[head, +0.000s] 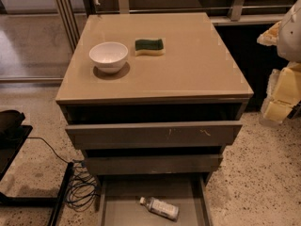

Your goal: Pick blue plastic bottle from bottom drawer and place on counter

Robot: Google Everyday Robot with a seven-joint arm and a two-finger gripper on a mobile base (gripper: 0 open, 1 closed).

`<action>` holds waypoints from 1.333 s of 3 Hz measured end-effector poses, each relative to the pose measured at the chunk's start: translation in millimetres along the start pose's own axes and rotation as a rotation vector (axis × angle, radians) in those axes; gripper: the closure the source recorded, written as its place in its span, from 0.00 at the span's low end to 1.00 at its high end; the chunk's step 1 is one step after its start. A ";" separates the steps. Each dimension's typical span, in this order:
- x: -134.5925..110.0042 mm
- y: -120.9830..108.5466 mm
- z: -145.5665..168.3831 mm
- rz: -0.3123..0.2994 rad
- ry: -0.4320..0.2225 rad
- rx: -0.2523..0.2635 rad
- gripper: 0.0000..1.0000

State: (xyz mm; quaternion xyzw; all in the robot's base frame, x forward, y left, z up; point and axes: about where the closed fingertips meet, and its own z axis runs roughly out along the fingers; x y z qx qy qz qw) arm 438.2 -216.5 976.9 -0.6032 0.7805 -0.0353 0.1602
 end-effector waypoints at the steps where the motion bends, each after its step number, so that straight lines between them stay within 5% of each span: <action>1: 0.0 0.0 0.0 0.000 0.000 0.000 0.00; 2: 1.9 8.9 18.2 0.023 -0.007 -0.029 0.00; 4: 18.0 55.3 108.6 0.042 -0.167 -0.098 0.00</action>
Offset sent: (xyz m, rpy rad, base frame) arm -0.0098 0.0076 -0.0617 0.0576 0.1051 -0.0396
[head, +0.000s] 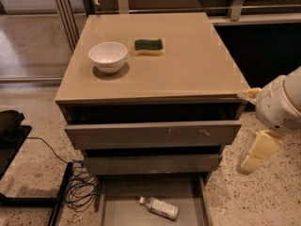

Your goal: Pick blue plastic bottle from bottom drawer and place on counter

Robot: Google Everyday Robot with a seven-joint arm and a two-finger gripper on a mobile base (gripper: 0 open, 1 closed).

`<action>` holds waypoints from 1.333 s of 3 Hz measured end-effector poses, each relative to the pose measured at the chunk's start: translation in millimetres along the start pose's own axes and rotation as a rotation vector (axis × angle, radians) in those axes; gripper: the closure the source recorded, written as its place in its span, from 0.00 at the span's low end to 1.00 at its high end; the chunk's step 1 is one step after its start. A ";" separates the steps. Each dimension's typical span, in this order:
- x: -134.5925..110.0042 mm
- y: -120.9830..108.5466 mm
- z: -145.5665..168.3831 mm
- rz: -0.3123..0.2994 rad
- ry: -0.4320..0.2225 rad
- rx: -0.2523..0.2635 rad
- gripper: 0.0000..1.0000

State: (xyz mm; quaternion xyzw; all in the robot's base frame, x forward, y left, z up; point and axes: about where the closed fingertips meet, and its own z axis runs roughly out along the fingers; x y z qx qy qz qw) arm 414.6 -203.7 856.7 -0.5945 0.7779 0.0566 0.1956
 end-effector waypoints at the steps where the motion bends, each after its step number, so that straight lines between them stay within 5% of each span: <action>1: 26.8 14.4 43.6 -0.003 -0.084 0.019 0.00; 2: 29.3 8.2 45.8 -0.022 -0.094 0.059 0.00; 4: 26.5 13.2 66.2 -0.010 -0.098 0.025 0.00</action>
Offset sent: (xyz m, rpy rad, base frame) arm -0.0089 -0.0055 -0.0481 0.0692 -0.0371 0.0081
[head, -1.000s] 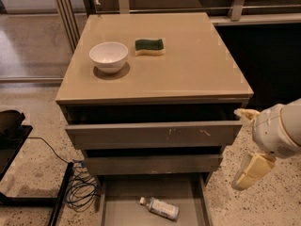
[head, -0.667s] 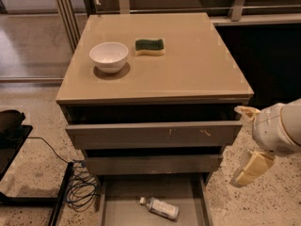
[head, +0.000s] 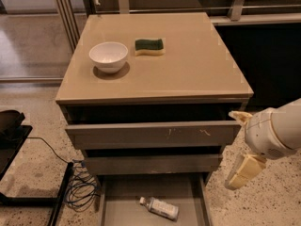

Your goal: Pick blue plastic bottle from bottom drawer and place on counter

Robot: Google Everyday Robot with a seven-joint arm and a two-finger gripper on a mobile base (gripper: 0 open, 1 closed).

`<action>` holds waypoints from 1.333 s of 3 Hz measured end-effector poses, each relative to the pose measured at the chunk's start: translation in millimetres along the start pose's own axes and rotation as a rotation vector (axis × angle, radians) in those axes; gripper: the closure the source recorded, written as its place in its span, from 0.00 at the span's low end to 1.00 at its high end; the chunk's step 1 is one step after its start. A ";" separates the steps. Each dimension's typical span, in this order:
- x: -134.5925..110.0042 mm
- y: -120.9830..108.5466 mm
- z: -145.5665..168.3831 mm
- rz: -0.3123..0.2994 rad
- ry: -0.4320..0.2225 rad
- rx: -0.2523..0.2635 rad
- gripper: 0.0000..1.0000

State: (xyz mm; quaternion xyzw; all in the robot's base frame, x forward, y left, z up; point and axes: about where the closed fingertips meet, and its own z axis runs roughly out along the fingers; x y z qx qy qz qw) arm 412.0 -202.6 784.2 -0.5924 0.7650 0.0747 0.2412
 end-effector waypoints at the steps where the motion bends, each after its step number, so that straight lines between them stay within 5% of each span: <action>1: 3.0 4.7 56.9 0.008 0.023 -0.032 0.00; 4: 69.3 13.7 209.9 0.116 -0.110 0.010 0.00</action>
Offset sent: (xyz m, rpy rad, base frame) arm 0.0528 0.0274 -0.1895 0.0707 0.0082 -0.0647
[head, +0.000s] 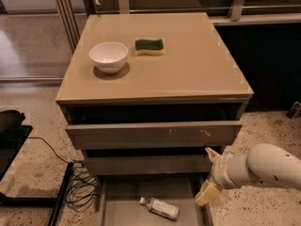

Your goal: Pick blue plastic bottle from bottom drawer and place on counter

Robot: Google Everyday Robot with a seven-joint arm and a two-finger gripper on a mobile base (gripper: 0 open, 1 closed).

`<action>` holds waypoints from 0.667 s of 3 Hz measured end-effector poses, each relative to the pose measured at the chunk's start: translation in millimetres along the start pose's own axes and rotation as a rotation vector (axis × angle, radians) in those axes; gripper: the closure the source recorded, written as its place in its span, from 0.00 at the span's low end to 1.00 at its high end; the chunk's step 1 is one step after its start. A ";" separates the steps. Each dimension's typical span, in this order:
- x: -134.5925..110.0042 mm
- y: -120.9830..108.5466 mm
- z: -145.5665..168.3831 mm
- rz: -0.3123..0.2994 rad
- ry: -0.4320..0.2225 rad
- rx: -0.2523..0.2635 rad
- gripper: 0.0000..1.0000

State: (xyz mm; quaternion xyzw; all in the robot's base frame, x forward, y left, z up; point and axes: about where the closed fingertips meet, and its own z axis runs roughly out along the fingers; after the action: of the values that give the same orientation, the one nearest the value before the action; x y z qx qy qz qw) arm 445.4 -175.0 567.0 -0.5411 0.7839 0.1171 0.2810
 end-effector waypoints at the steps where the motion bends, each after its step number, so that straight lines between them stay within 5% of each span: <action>1: 0.0 0.0 0.0 0.000 0.000 0.000 0.00; 2: -0.4 6.1 15.7 0.000 -0.007 -0.004 0.00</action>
Offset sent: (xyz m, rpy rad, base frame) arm -0.0007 0.0228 -0.0313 0.0168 -0.0005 0.0013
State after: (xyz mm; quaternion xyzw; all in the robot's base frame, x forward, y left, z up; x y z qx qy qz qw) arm 444.8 -164.7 553.7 -0.5411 0.7829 0.1206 0.2825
